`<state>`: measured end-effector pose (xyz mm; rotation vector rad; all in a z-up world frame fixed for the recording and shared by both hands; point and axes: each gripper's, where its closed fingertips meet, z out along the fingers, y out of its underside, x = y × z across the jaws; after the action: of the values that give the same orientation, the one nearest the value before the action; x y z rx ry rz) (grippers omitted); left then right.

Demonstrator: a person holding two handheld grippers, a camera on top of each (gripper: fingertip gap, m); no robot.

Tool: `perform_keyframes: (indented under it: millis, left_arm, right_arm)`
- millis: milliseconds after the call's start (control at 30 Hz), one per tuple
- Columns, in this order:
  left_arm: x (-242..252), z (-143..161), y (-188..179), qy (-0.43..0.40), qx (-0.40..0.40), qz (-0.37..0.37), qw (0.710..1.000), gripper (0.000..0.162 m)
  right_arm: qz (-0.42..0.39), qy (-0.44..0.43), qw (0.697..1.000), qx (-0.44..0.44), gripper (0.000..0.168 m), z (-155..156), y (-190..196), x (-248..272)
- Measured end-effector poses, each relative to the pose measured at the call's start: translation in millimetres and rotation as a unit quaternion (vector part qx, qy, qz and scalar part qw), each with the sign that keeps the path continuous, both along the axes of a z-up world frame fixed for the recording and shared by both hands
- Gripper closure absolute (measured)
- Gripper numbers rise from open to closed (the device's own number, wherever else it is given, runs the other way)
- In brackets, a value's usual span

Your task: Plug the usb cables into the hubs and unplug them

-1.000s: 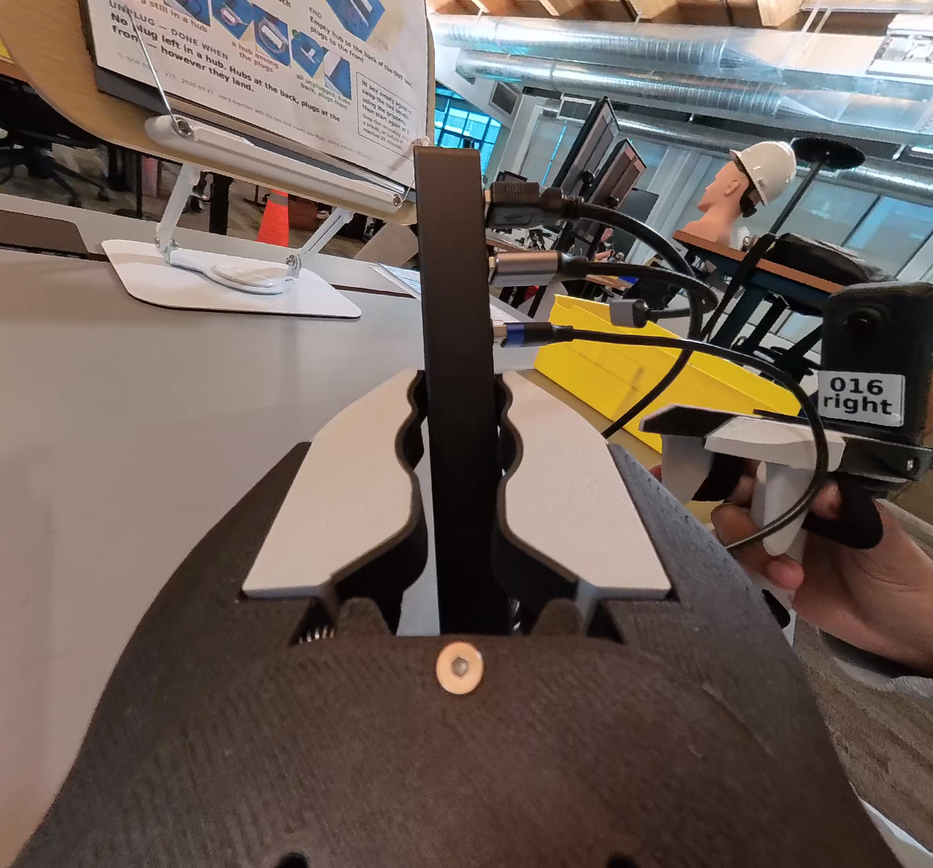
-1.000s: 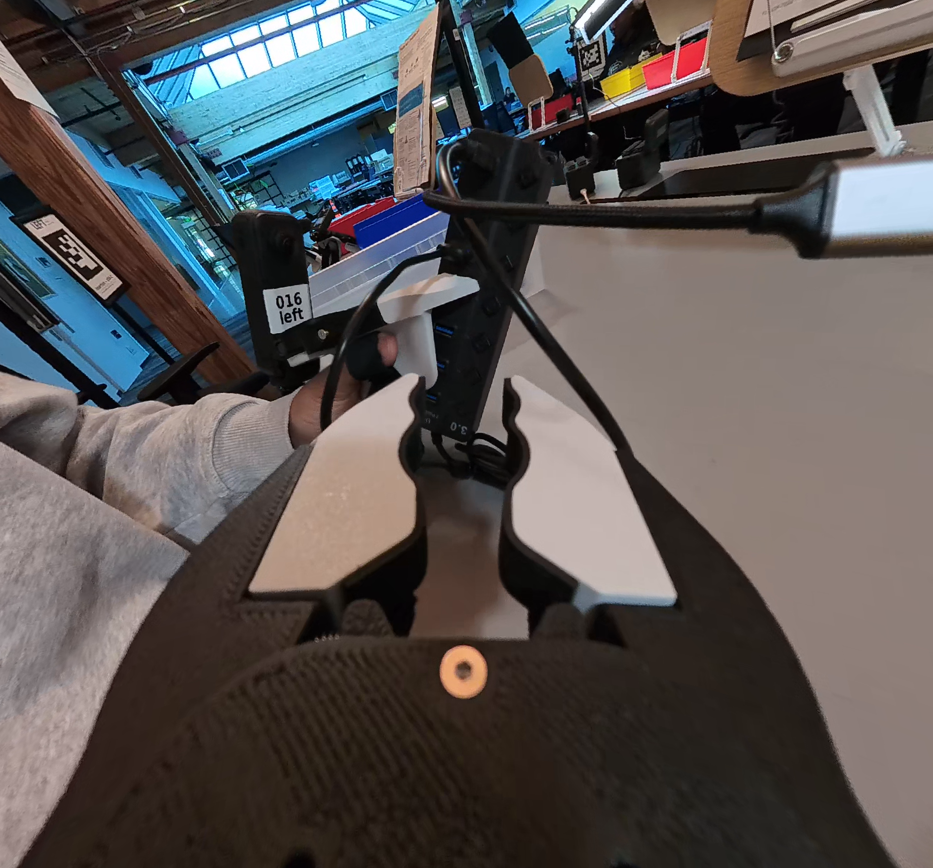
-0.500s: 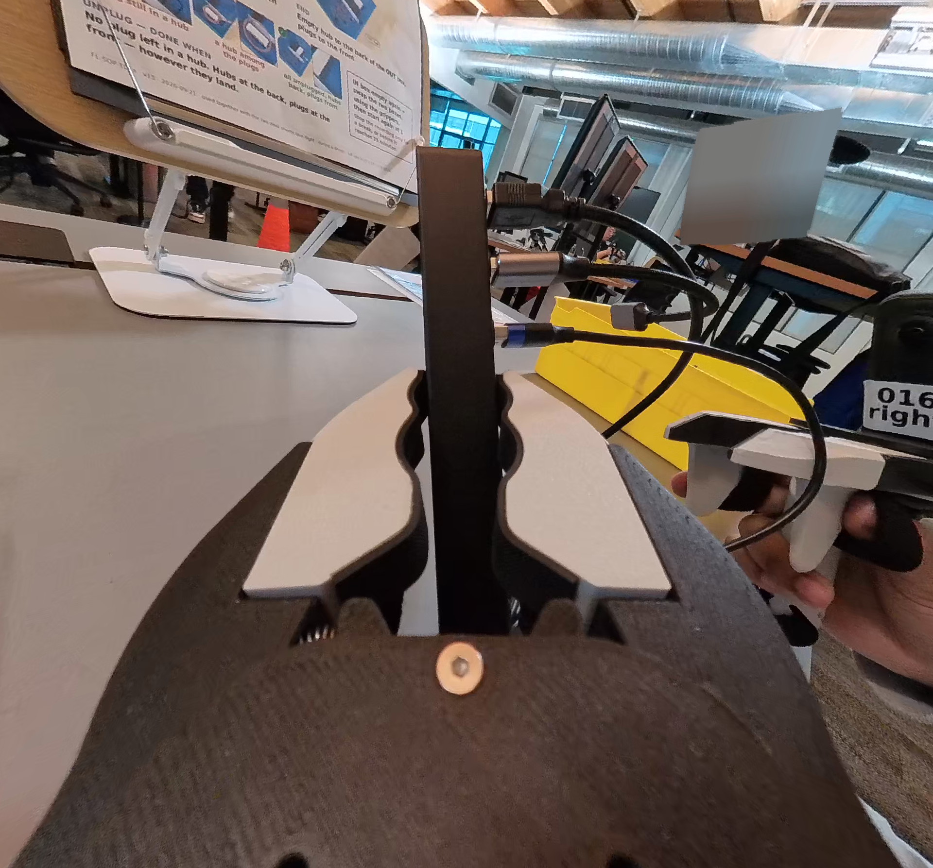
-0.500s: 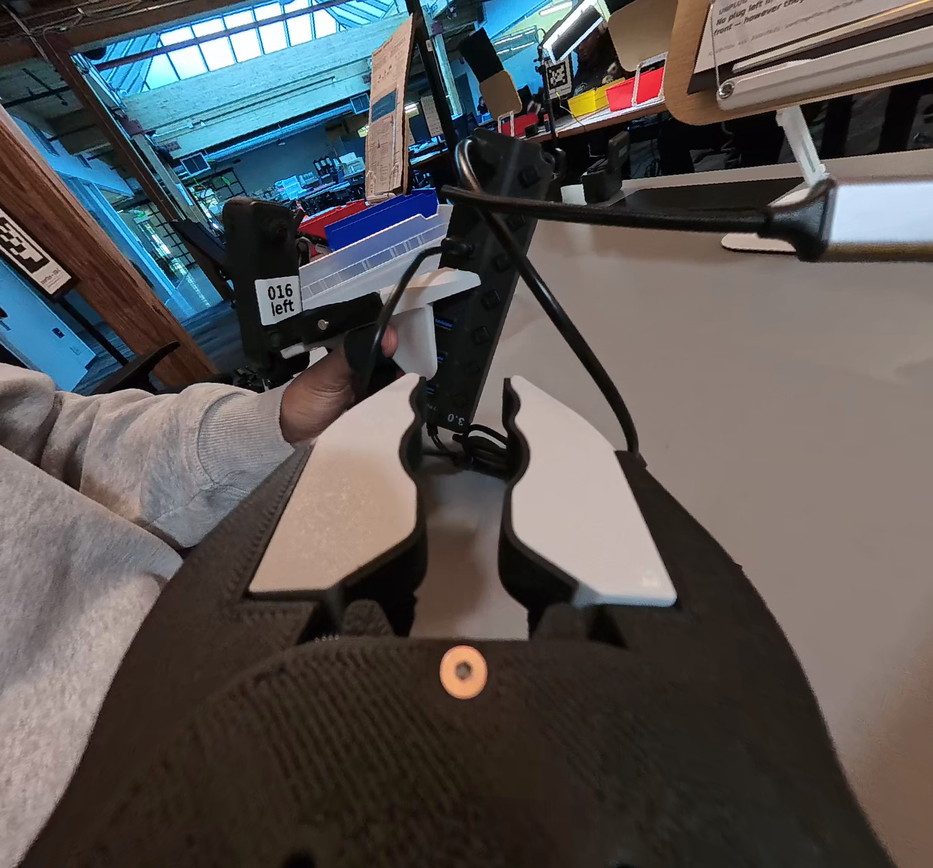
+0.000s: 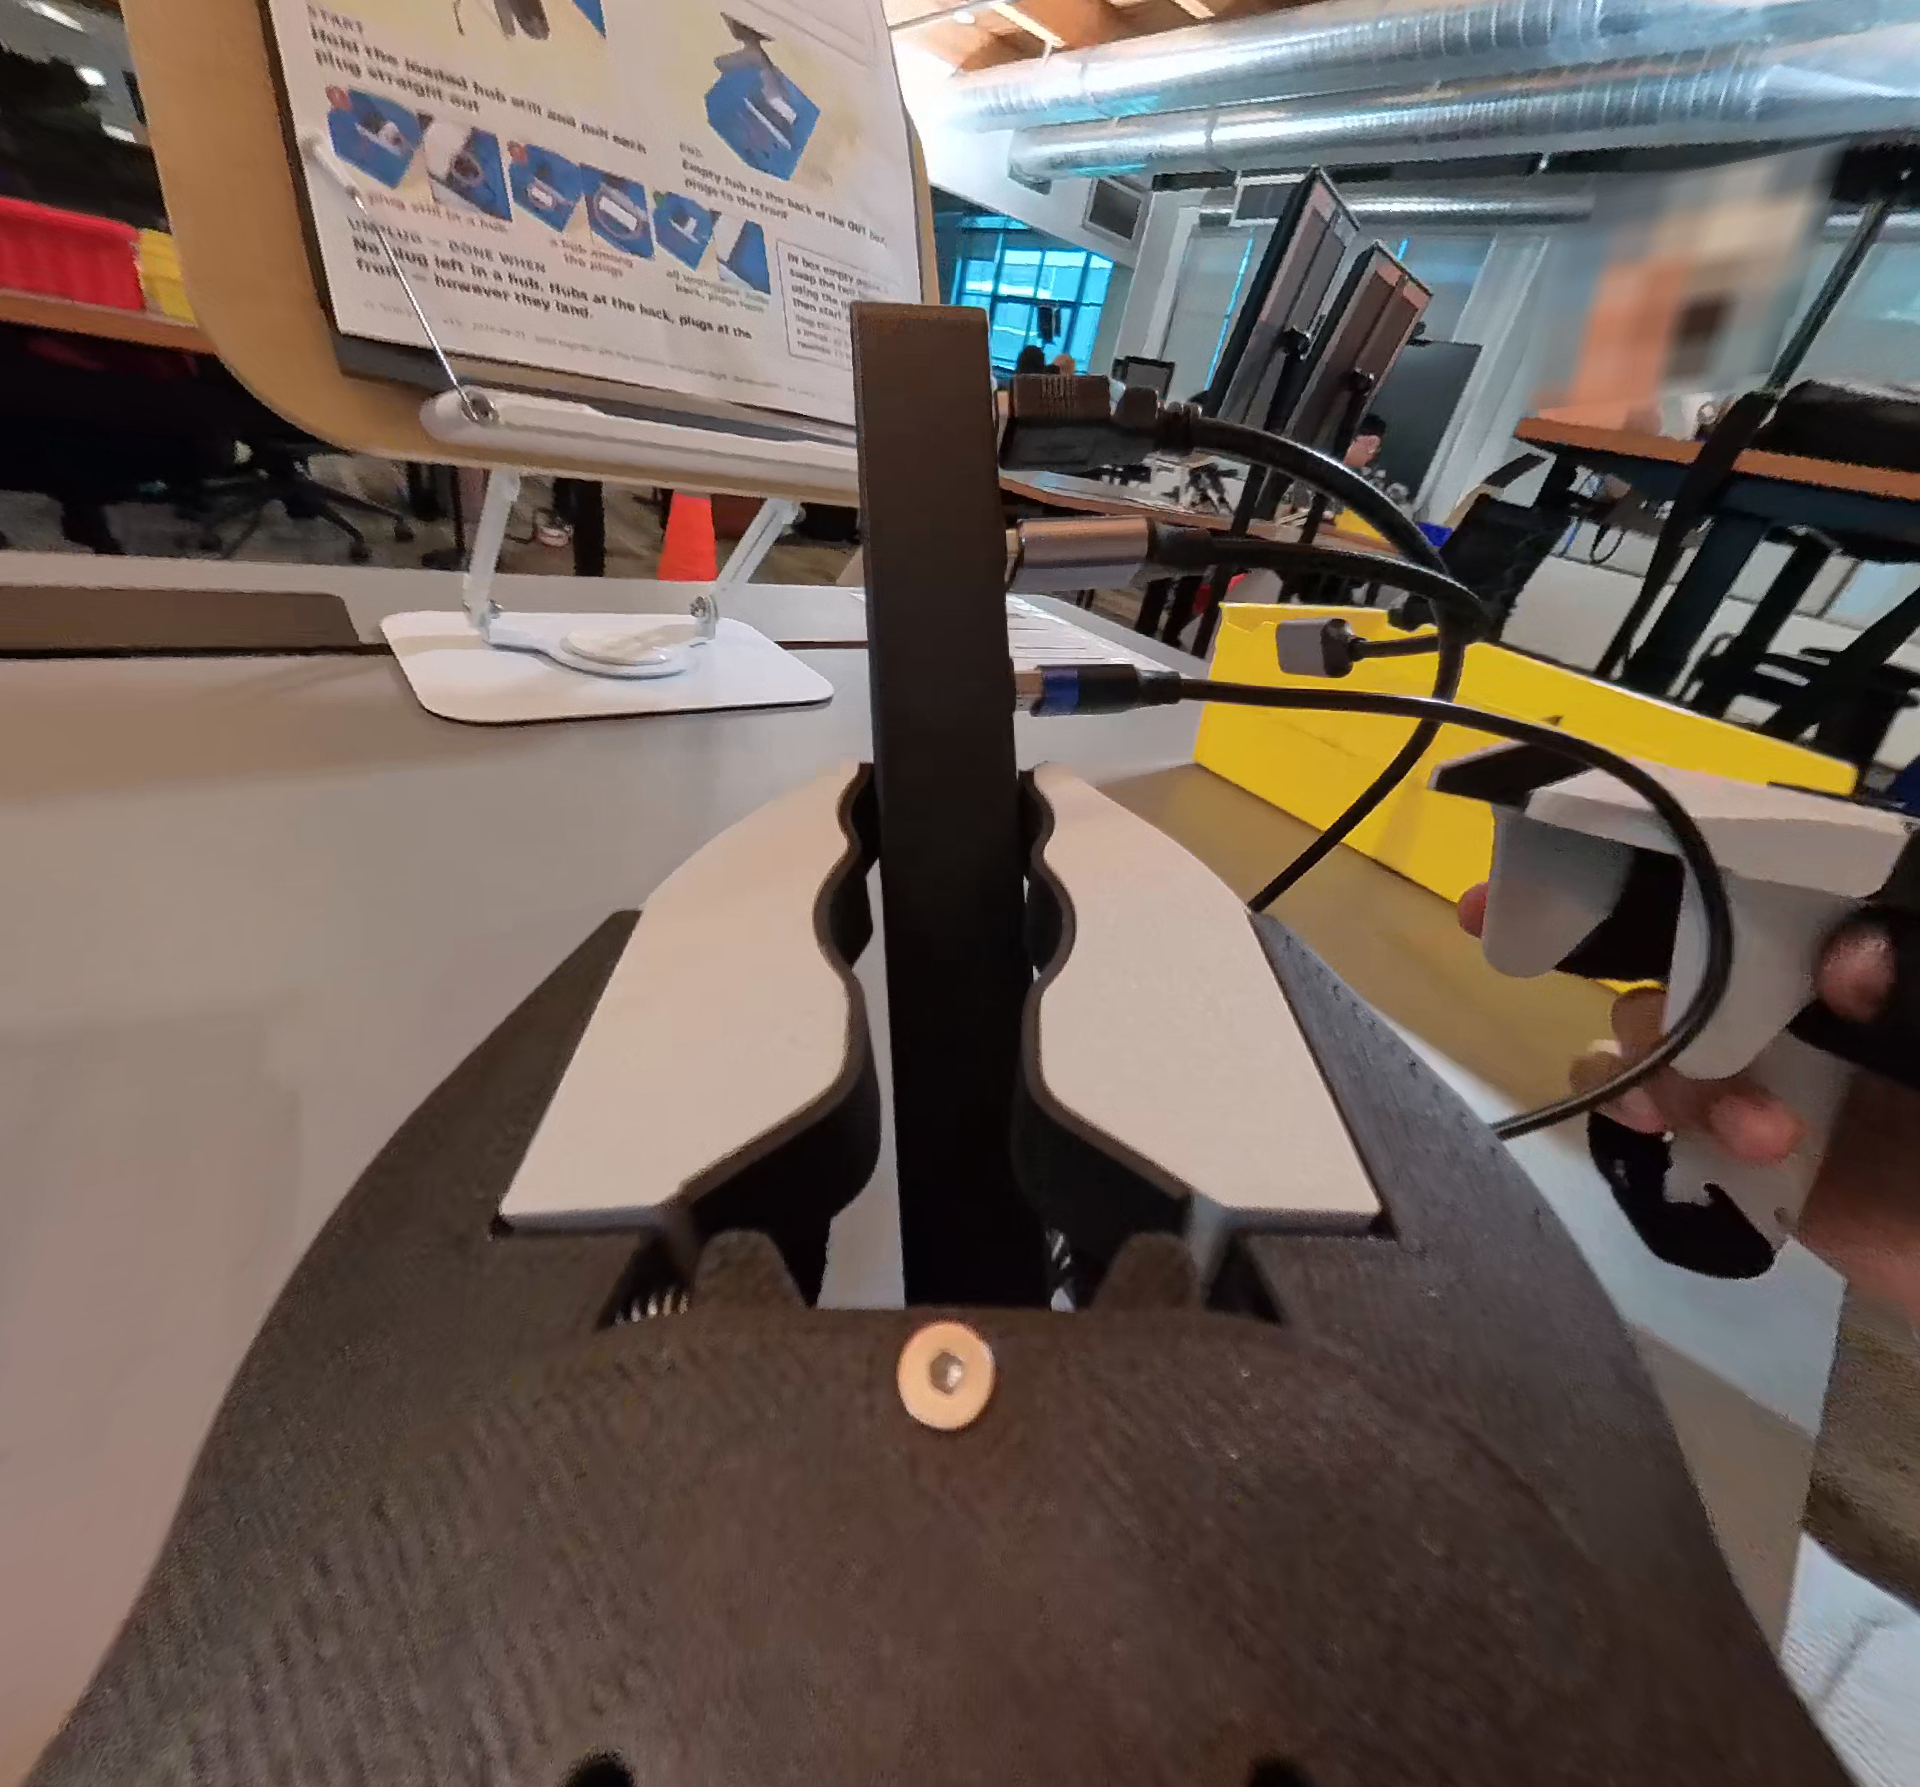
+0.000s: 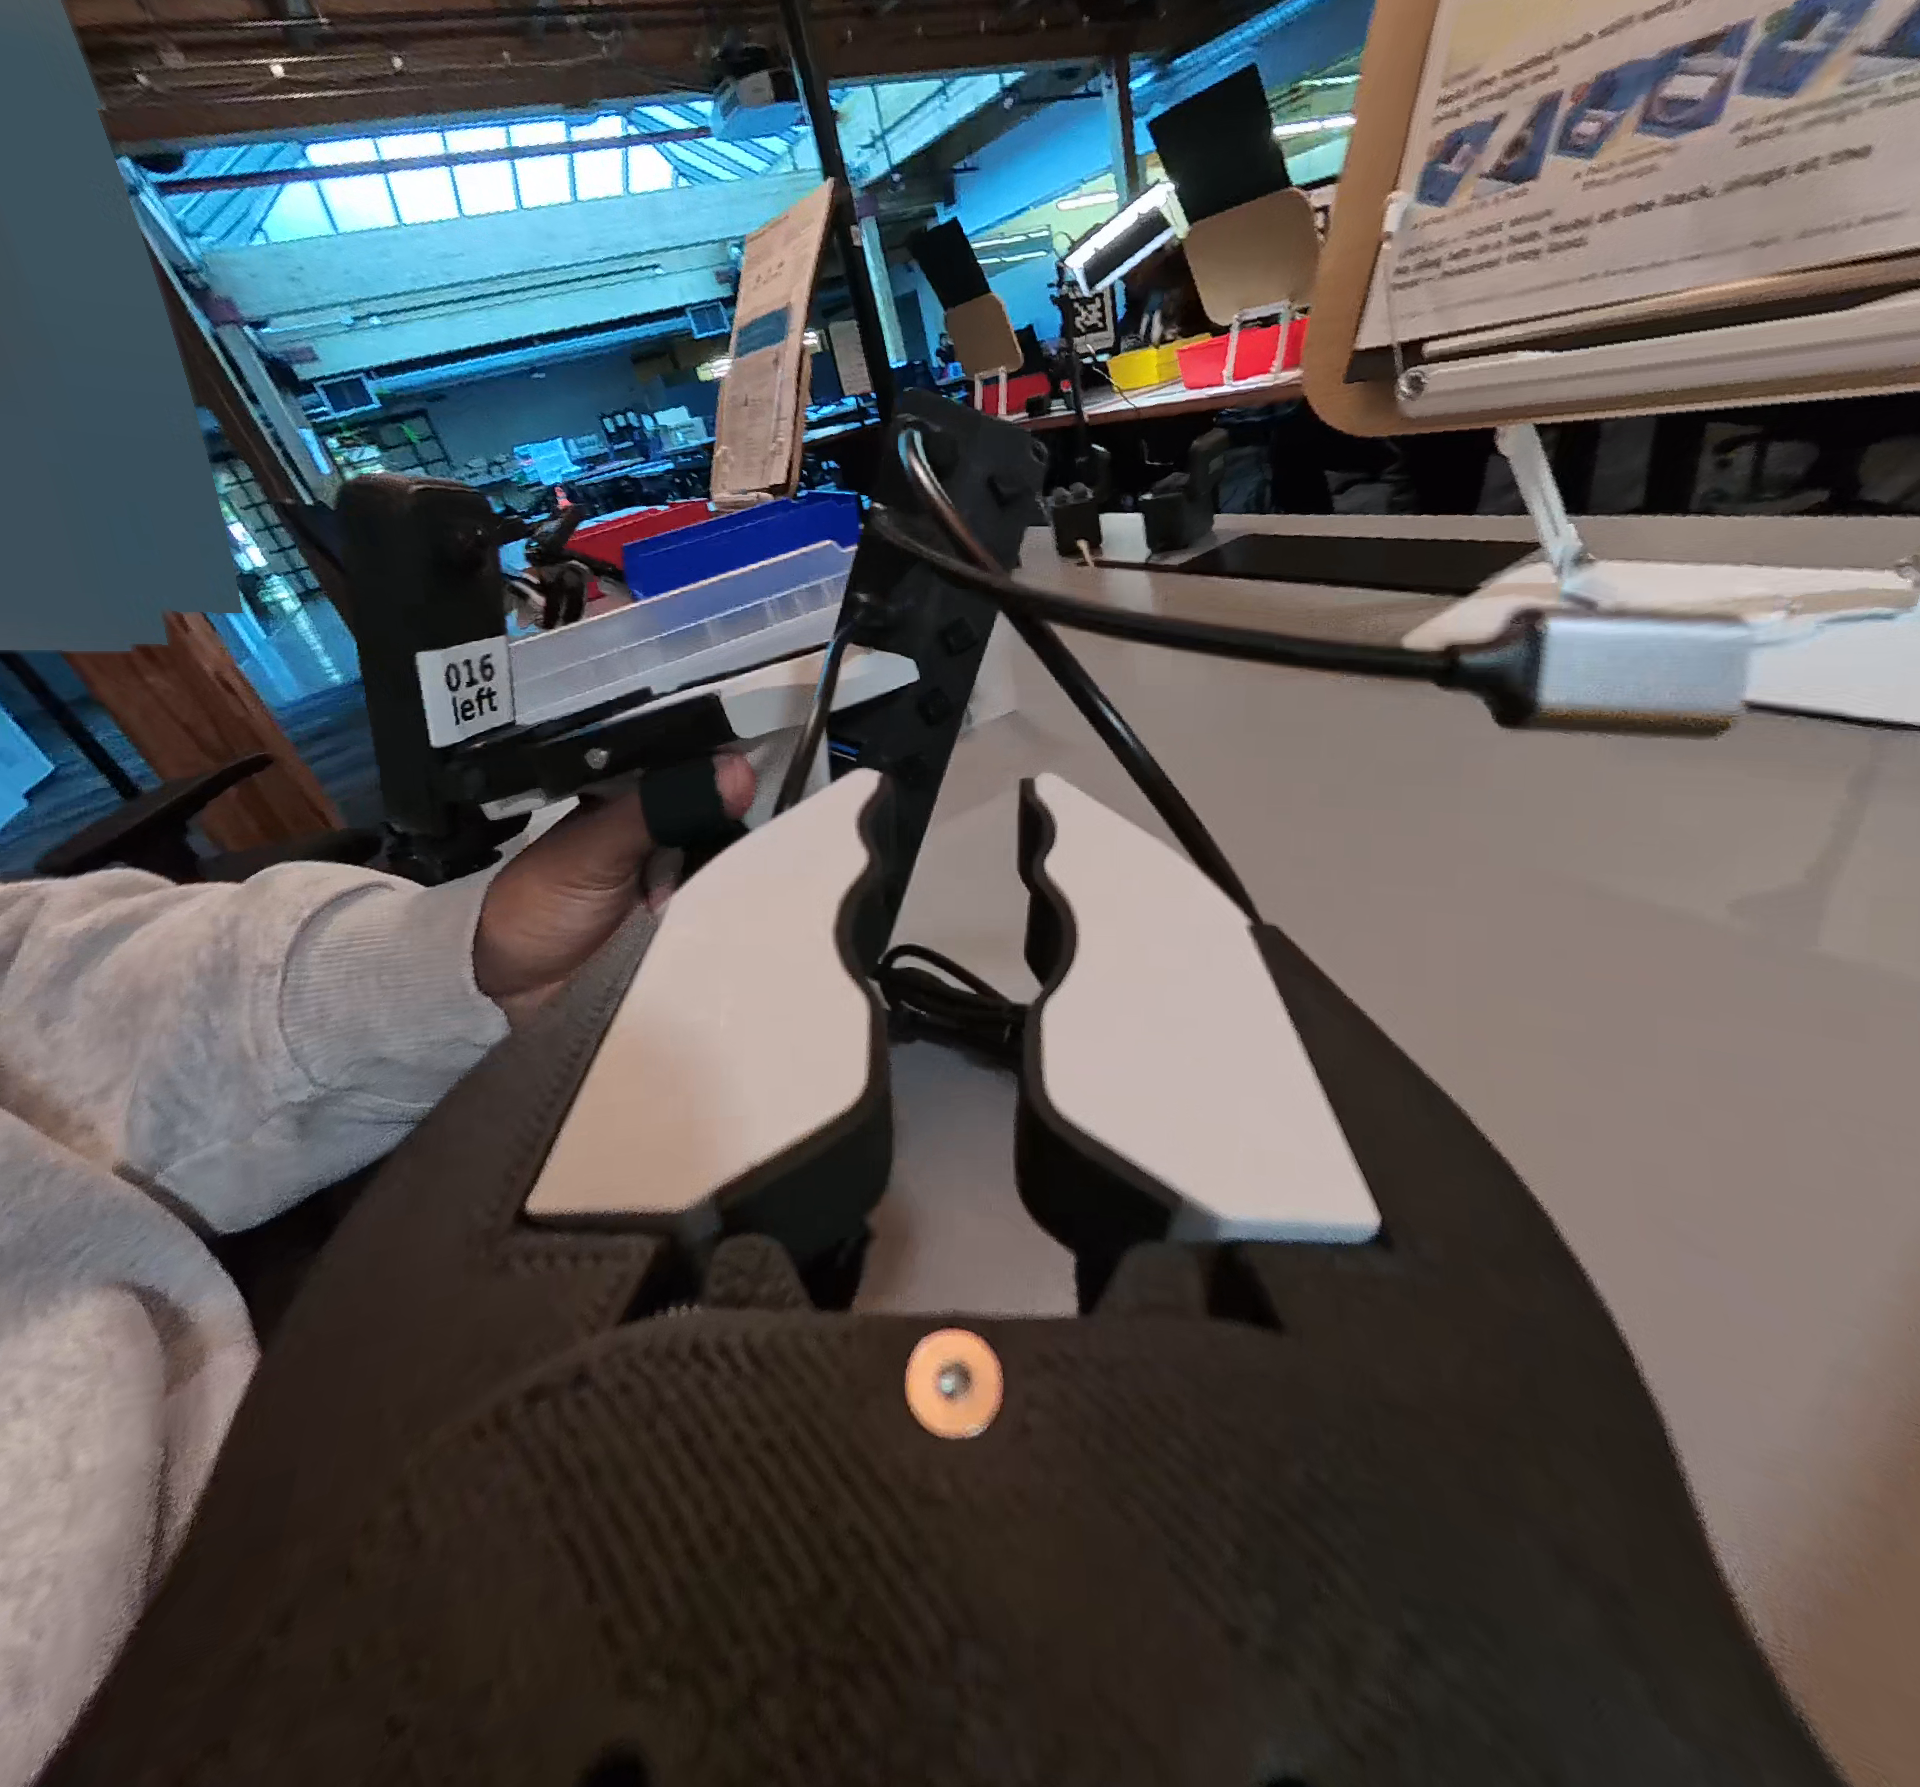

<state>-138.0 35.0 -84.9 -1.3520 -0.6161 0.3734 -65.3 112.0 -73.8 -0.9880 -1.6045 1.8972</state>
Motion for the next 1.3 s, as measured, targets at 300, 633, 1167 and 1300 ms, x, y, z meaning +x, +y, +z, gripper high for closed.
perform_keyframes:
  millis: [300,633,1167,1300]
  left_arm:
    - [16,2,-4,0.105,-0.094,0.042,0.989,0.135]
    - [26,1,-6,0.161,-0.152,0.066,0.973,0.134]
    - [36,2,2,0.077,-0.107,0.066,0.989,0.137]
    - [32,0,-1,0.028,-0.075,0.066,0.995,0.137]
  right_arm:
    - [0.067,0.045,0.997,0.017,0.144,11,-37,14]
    - [0.093,-0.020,0.995,-0.025,0.150,2,-46,9]
    - [0.079,-0.049,0.994,-0.055,0.144,-7,-47,3]
    - [0.084,-0.050,0.994,-0.055,0.137,-11,-58,5]
